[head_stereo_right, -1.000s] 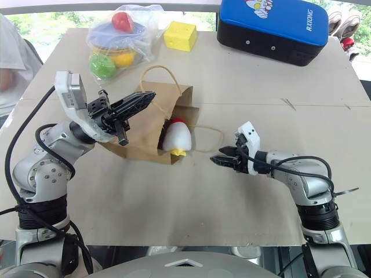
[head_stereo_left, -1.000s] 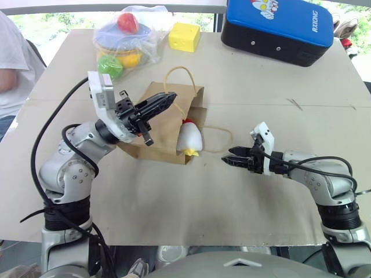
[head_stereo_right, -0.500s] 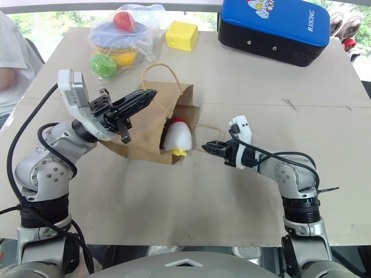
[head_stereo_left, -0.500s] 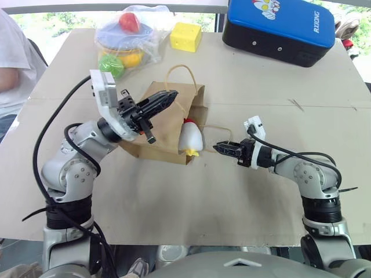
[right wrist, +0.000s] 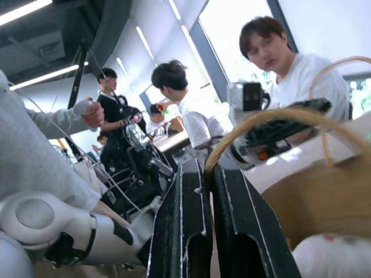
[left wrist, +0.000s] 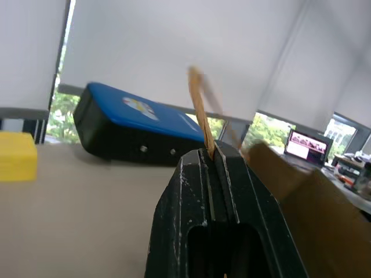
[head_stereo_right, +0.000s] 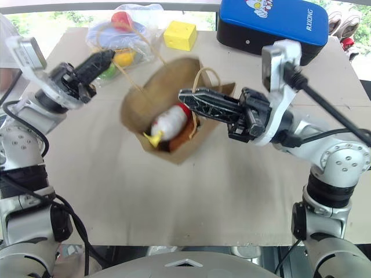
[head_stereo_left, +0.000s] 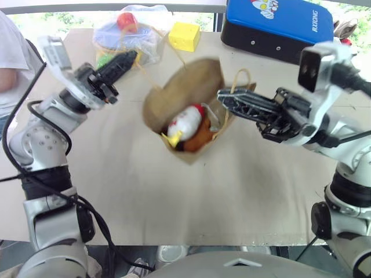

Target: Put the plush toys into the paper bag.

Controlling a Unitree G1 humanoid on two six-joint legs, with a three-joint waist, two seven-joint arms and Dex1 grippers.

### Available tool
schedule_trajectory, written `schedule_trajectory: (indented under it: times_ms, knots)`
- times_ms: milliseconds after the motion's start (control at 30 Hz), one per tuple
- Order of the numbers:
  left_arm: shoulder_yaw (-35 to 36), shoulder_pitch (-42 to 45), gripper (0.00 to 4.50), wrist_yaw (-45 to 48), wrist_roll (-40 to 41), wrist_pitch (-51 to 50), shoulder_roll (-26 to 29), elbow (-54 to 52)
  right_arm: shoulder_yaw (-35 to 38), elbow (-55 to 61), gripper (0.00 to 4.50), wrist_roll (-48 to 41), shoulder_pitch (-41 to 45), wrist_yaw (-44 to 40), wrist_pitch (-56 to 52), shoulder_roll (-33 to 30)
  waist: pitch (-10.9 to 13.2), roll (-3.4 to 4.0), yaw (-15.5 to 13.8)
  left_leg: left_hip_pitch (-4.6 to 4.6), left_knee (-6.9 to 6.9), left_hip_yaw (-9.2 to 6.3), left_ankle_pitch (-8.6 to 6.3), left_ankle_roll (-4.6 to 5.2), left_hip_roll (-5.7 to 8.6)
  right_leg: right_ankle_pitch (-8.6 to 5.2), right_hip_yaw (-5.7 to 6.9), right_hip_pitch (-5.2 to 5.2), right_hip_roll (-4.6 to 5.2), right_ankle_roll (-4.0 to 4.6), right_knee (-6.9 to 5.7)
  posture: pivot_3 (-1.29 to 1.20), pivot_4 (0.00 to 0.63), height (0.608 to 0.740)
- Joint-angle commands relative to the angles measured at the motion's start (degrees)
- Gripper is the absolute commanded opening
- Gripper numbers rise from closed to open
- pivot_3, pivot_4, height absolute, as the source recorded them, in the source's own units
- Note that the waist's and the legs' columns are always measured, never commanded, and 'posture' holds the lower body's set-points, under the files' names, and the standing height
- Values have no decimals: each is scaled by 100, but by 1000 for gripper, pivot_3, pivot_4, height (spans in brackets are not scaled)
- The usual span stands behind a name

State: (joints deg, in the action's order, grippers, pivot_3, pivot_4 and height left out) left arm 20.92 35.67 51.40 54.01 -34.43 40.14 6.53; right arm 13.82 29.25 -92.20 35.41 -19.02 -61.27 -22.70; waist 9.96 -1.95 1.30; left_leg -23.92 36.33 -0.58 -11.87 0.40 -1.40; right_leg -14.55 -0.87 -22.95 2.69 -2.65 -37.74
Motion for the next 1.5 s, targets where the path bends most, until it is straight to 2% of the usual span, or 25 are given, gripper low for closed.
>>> schedule_trajectory:
  times_ms: [33, 267, 367, 433, 467, 533, 567, 633, 667, 700, 733, 767, 800, 833, 900, 967, 1000, 1100, 1167, 1200, 1300, 1367, 1500]
  knots:
    - [-176, 165, 0, 394, -249, 193, 16, 39, -89, 169, 10, -154, 63, 111, 273, -311, 0, 1, -18, 0, 0, 2, 0, 1, 0, 0, -1, 0, 1, 0, 1, 0, 150, 740]
    - [-844, 114, 0, 574, -861, 354, -273, -286, -335, 270, 10, -140, -119, 468, 694, -538, 1, 0, -45, -1, -1, 2, -2, 3, -3, 0, -2, 0, 5, 1, -1, 0, 150, 740]
    - [-1040, 227, 0, 661, -1225, 580, -264, -185, -537, 345, 10, 297, -346, 599, 753, -615, 0, 0, -35, -2, -1, 4, -2, 3, -6, 0, -4, -4, 2, 1, -2, 0, 150, 740]
    - [-1159, 293, 0, 815, -1339, 559, -241, -91, -691, 294, 10, 955, -567, 481, 824, -752, 0, 0, -42, -2, -1, 4, -2, 3, -6, 0, -4, -5, 0, 1, -2, 0, 150, 740]
    - [-1171, 305, 0, 902, -1319, 550, -267, -132, -723, 283, 398, 1252, -742, 348, 883, -847, 0, 0, -47, -2, -1, 5, -2, 3, -4, 0, -5, -5, 1, 1, -2, 0, 150, 740]
    - [-1182, 313, 685, 998, -1287, 522, -297, -256, -873, 502, 840, 1949, -1137, -215, 994, -1262, 0, 0, -58, -4, -1, 9, -2, 3, -1, 0, -8, -6, 4, 1, 0, 0, 150, 740]
    - [-1194, 301, 1002, 1023, -1340, 557, -279, -286, -912, 611, 1401, 2222, -1249, -344, 1068, -1409, 1, 1, -67, -7, -1, 8, -2, 3, 1, 0, -7, -7, 5, 0, 1, 0, 150, 740]
    - [-1085, 195, 2029, 1057, -1345, 484, -150, -253, -671, 870, 2479, 2342, -1361, -438, 1199, -1654, 1, 0, -64, -14, -1, 6, -2, 4, 1, 0, -4, -11, 6, 0, 5, 0, 150, 740]
    - [-1002, 115, 2304, 1088, -1293, 383, -59, -240, -498, 995, 2784, 2355, -1419, -515, 1241, -1808, 1, 2, -40, -15, 0, 6, -2, 4, 1, 0, -5, -14, 6, -1, 3, 0, 150, 740]
    - [-899, 0, 2817, 1143, -1176, 222, 53, -267, -259, 1117, 3245, 2214, -1562, -734, 1183, -2077, 2, 2, -26, -16, 0, 9, -2, 4, -1, 0, -9, -19, 4, -1, 0, 0, 150, 740]
    - [-829, -106, 3234, 1211, -1078, 93, 152, -310, -56, 1212, 3278, 2128, -1715, -968, 1142, -2333, 2, 2, -19, -16, 0, 8, -2, 4, -3, 0, -10, -20, 2, -1, -1, 0, 150, 740]
    - [-779, -201, 3742, 1291, -1006, 8, 226, -368, 92, 1248, 3278, 2069, -1840, -1089, 1126, -2497, 1, 2, -16, -15, -2, 8, -2, 4, -5, -1, -9, -20, 1, 0, 0, 0, 150, 740]
    - [-729, -345, 3887, 1404, -899, -111, 322, -478, 273, 1225, 3278, 1987, -1993, -1153, 1062, -2686, 1, 1, -20, -14, -2, 8, -2, 4, -10, -1, -7, -19, -1, 0, 0, 0, 150, 740]
    - [-693, -476, 4486, 1494, -820, -219, 404, -581, 412, 1224, 3278, 2017, -2142, -1255, 1039, -2854, 1, 2, -33, -14, -2, 6, -2, 4, -13, -1, -5, -19, -4, 1, 1, 0, 150, 740]
    - [-621, -739, 4486, 1694, -655, -456, 583, -735, 512, 1297, 3278, 2252, -2441, -1511, 1048, -3174, 1, 2, -50, -14, -2, 8, -2, 4, -14, -1, -6, -19, -1, 1, 0, 0, 150, 740]
    - [-502, -1011, 4500, 1847, -428, -770, 743, -848, 299, 1411, 2752, 2743, -2757, -1784, 1191, -3363, 1, 1, -56, -15, 0, 11, -2, 4, -20, -2, -7, -19, 2, 1, 2, 0, 150, 740]
    - [-550, -1160, 4500, 1955, -431, -811, 807, -890, -131, 1397, 2496, 3148, -2777, -1830, 1372, -3277, -2, -3, -56, -14, 0, 11, -2, 4, -20, -2, -7, -18, 3, 1, 3, 0, 150, 740]
    - [-962, -1343, 4500, 2290, -741, -541, 817, -969, -1636, 1132, 1200, 4701, -2548, -2075, 2098, -2977, -4, -6, -42, -6, 0, 15, -2, 4, -22, -7, -9, -17, 3, 8, 3, 0, 150, 740]
    - [-1221, -1237, 4500, 2441, -878, -420, 725, -933, -2371, 773, 243, 5447, -2281, -2264, 2512, -2673, -3, -5, -48, -3, 2, 18, -2, 3, -18, -13, -8, -17, 1, 19, 2, 0, 150, 740]
    - [-1409, -1170, 4500, 2566, -1018, -301, 692, -890, -2739, 440, 82, 5805, -2056, -2280, 2726, -2364, -2, -4, -50, -2, 3, 21, -2, 3, -14, -14, -10, -17, 1, 19, 1, 0, 150, 740]
    - [-1843, -1082, 4500, 2939, -1366, -48, 727, -822, -3488, -403, 82, 6751, -1473, -2397, 3383, -1677, -1, -2, -49, -9, 7, 23, -2, 3, -9, -11, -12, -21, 1, 20, 0, 0, 150, 740]
    - [-2008, -1113, 4500, 3081, -1567, 158, 763, -838, -3611, -686, 82, 6897, -1234, -2473, 3552, -1309, -2, -4, -36, -12, 6, 20, -2, 3, -7, -2, -12, -22, 0, 4, 0, 0, 150, 740]
    - [-1958, -1292, 4500, 2694, -1697, 377, 527, -1130, -3699, -1057, 82, 7103, -921, -2539, 3677, -669, -1, -3, -49, -18, 3, 16, -2, 3, -10, -1, -13, -32, -5, 3, -11, 0, 150, 740]
